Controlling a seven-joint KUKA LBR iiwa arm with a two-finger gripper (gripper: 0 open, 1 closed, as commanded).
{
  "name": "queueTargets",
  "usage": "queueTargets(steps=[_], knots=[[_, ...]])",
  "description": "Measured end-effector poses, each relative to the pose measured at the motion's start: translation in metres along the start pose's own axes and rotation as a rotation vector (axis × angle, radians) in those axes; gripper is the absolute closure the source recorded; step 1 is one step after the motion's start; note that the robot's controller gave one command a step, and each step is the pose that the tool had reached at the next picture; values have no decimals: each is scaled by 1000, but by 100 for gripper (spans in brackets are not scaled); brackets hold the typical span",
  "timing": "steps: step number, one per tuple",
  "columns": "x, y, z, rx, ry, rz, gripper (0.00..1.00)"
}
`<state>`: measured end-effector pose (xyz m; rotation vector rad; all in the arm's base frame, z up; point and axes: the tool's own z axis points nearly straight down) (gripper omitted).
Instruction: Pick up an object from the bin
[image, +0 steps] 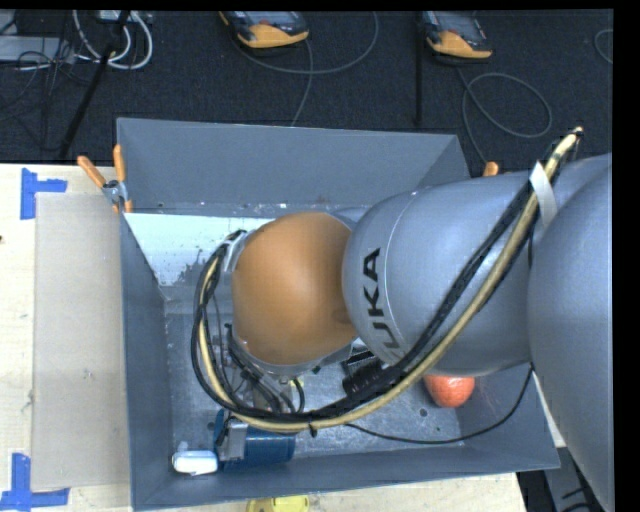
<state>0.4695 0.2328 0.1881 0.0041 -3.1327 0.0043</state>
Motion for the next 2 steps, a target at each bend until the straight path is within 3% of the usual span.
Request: queueTargets(steps=[1,2], knots=[[-2,-1,-4,-2,-7,4,0],[-11,-30,43,-5,-14,-43,0]])
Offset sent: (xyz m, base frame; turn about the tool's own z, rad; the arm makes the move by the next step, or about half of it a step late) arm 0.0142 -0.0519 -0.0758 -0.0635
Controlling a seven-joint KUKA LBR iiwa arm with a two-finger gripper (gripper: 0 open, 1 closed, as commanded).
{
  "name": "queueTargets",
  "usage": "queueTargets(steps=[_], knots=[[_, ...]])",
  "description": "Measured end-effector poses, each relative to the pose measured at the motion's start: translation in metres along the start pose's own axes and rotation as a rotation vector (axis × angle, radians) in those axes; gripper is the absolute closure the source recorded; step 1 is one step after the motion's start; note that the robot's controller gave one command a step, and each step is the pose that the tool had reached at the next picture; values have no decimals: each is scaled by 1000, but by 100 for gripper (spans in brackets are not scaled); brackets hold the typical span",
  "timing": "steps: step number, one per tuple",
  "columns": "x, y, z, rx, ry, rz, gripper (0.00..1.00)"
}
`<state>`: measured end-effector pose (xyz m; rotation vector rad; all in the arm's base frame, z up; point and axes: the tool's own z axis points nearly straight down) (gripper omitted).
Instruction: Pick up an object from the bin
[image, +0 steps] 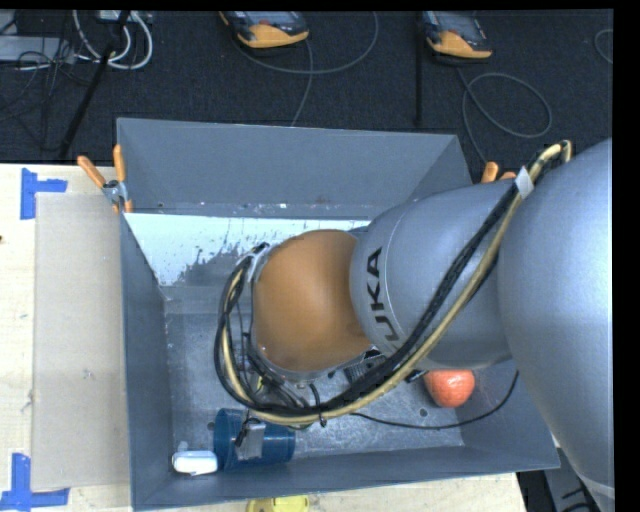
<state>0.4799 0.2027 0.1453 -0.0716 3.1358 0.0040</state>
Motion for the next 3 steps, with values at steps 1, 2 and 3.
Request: queueTargets(steps=[1,2,3], knots=[[8,-18,31,4,9,-166,0],[5,-44,67,1,0,-242,100],[5,-44,67,1,0,-241,100]])
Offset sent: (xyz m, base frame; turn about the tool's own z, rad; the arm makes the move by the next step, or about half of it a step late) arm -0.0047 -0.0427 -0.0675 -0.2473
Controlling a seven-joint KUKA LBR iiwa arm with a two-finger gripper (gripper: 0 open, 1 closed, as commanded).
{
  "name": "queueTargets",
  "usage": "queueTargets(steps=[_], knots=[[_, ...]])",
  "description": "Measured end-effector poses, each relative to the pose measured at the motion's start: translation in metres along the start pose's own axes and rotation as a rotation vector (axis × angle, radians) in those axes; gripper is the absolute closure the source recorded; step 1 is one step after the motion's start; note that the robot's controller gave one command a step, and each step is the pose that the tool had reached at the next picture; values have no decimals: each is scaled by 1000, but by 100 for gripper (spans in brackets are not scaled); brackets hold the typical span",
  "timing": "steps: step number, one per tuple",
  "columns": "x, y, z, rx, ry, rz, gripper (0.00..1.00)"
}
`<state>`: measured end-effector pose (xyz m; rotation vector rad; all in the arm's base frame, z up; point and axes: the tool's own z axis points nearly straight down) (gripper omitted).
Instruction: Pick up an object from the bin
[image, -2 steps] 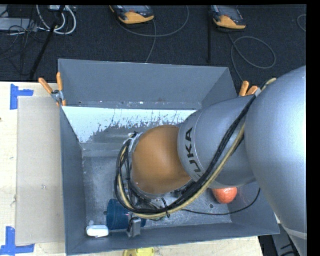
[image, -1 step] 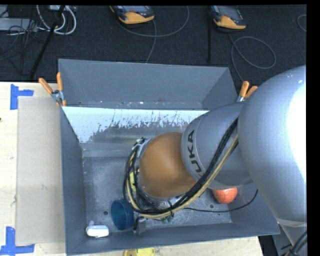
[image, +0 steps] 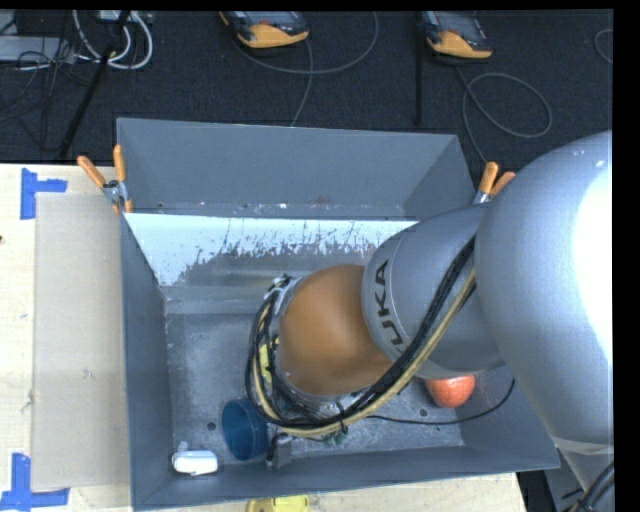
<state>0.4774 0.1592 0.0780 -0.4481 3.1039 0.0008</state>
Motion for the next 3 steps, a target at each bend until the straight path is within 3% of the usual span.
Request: queueTargets(steps=[1,2,3], knots=[[-4,5,-103,-1,6,-16,100],[-4,4,-103,-1,6,-15,100],[-35,-8,-146,-1,5,-11,100]])
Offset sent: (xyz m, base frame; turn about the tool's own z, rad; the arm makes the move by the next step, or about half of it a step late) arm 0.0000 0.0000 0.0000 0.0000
